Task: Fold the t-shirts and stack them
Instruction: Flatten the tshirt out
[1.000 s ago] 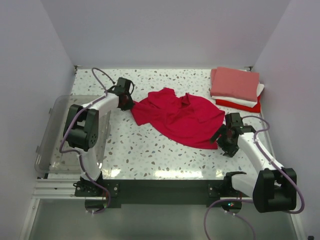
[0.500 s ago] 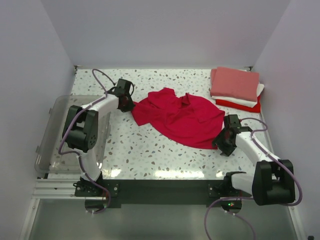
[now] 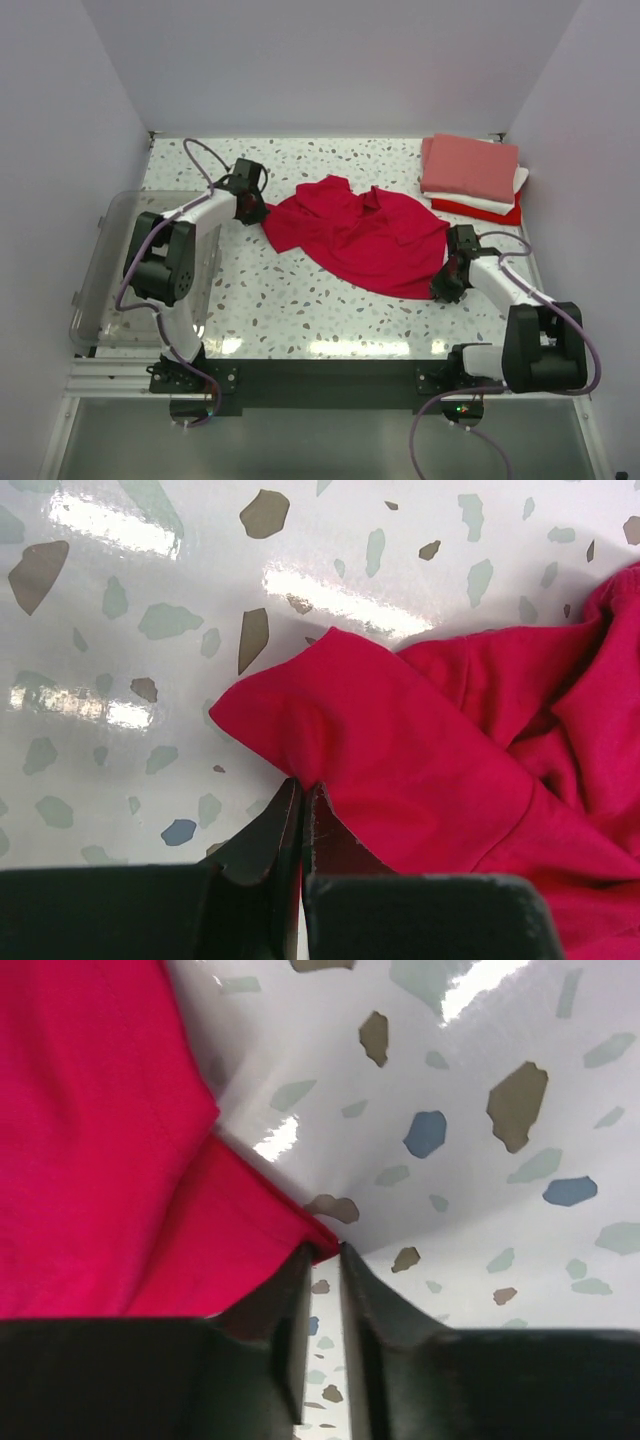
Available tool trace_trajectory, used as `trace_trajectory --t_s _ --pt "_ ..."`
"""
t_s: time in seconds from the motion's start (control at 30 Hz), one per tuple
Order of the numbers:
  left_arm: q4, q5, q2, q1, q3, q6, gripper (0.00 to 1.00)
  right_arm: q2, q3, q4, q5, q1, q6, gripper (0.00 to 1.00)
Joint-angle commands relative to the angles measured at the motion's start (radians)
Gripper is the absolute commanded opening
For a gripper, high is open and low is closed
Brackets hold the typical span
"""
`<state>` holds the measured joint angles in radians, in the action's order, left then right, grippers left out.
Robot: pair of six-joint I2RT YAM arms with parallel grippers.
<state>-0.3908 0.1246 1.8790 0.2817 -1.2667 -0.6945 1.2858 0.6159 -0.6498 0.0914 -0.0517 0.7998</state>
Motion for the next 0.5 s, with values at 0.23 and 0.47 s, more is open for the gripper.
trace_trajectory --t_s 0.23,0.47 --pt "-0.014 0.03 -0.083 -0.001 0.023 0.018 0.0 0.124 -0.001 0.162 0.039 0.0 -0.033 0.0" --pt "-0.062 0.041 -0.156 -0.001 -0.025 0.052 0.0 0.011 0.109 0.047 0.04 0.0 -0.126 0.0"
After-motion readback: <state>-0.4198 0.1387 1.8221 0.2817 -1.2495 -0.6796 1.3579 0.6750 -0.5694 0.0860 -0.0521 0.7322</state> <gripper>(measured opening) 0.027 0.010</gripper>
